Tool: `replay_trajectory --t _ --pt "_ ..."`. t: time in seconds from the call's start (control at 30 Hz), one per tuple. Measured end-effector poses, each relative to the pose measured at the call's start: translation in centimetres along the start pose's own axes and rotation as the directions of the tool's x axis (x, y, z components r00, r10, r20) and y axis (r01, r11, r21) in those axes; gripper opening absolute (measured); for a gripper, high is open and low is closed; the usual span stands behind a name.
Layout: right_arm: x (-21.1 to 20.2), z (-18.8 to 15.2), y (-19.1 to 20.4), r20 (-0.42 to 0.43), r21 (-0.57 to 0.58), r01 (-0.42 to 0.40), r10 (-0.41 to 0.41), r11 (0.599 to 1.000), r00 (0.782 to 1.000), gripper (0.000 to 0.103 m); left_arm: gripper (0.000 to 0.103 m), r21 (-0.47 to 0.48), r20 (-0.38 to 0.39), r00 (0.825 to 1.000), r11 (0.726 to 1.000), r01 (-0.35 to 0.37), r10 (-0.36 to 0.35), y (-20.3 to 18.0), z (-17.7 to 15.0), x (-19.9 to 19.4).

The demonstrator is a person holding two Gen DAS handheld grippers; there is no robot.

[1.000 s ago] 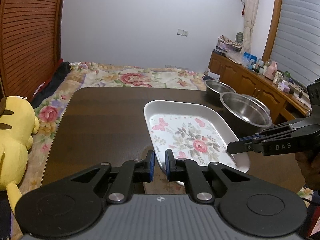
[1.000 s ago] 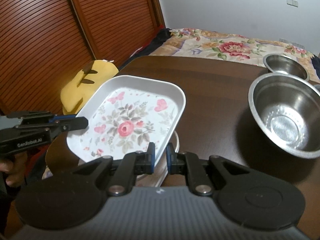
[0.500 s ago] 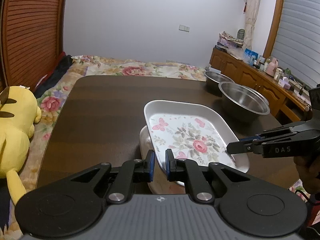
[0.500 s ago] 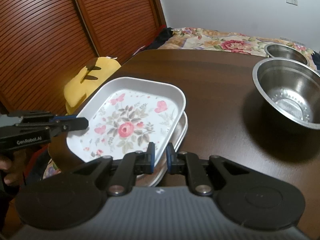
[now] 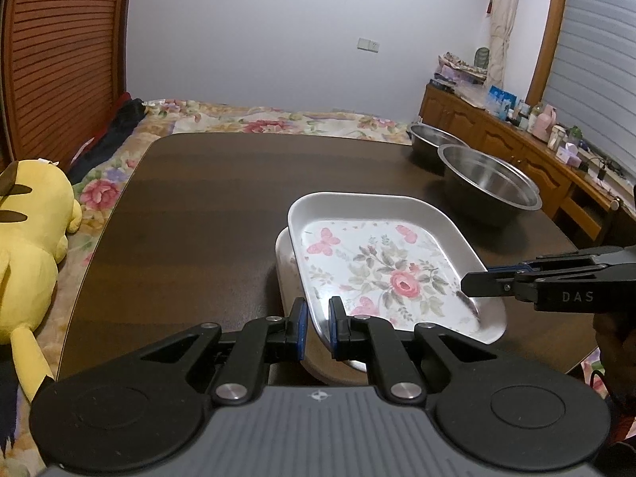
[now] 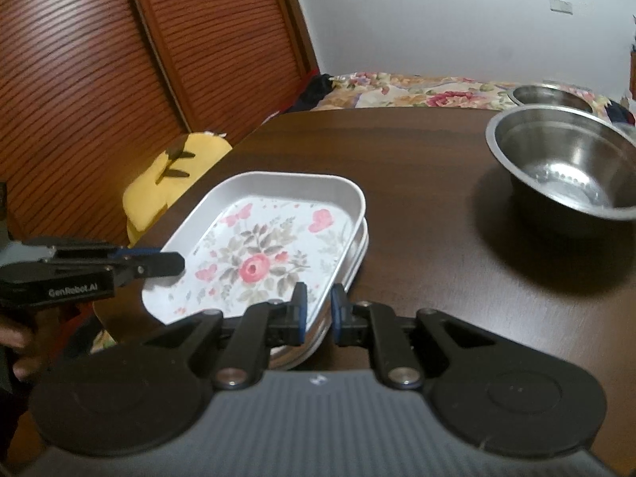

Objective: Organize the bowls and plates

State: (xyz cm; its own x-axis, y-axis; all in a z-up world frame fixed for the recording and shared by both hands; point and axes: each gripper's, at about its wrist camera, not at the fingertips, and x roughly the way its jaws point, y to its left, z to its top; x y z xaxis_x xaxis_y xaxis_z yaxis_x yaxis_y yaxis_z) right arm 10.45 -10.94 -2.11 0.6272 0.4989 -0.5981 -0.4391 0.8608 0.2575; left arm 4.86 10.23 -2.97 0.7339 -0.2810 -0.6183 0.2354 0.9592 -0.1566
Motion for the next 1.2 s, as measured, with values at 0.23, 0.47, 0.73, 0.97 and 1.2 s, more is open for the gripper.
replay_trajectory --t 0.23,0.47,0.73,0.97,1.2 --pt "0.1 -0.7 0.0 0.052 0.026 0.001 -0.002 1.000 0.999 0.014 0.013 0.016 -0.007 1.000 1.000 -0.018 0.018 -0.4 0.0 0.3" --pt "0.4 -1.2 0.3 0.091 0.011 0.024 -0.025 1.000 0.996 0.015 0.013 0.027 0.004 0.999 0.999 -0.043 0.043 -0.8 -0.1 0.4" --pt "0.2 -1.3 0.1 0.102 0.017 0.015 -0.017 1.000 0.995 0.015 0.013 0.021 0.001 0.999 0.999 -0.047 0.047 -0.6 -0.4 0.5" --pt "-0.9 -1.4 0.0 0.125 0.031 0.010 -0.014 0.999 0.992 0.015 0.014 0.011 0.017 0.999 0.999 -0.048 0.048 -0.5 -0.1 0.2" --pt "-3.9 -0.1 -1.3 0.206 0.047 0.035 -0.044 0.998 0.978 0.015 0.016 0.033 0.070 0.997 0.998 -0.045 0.042 -1.1 1.8 -0.6"
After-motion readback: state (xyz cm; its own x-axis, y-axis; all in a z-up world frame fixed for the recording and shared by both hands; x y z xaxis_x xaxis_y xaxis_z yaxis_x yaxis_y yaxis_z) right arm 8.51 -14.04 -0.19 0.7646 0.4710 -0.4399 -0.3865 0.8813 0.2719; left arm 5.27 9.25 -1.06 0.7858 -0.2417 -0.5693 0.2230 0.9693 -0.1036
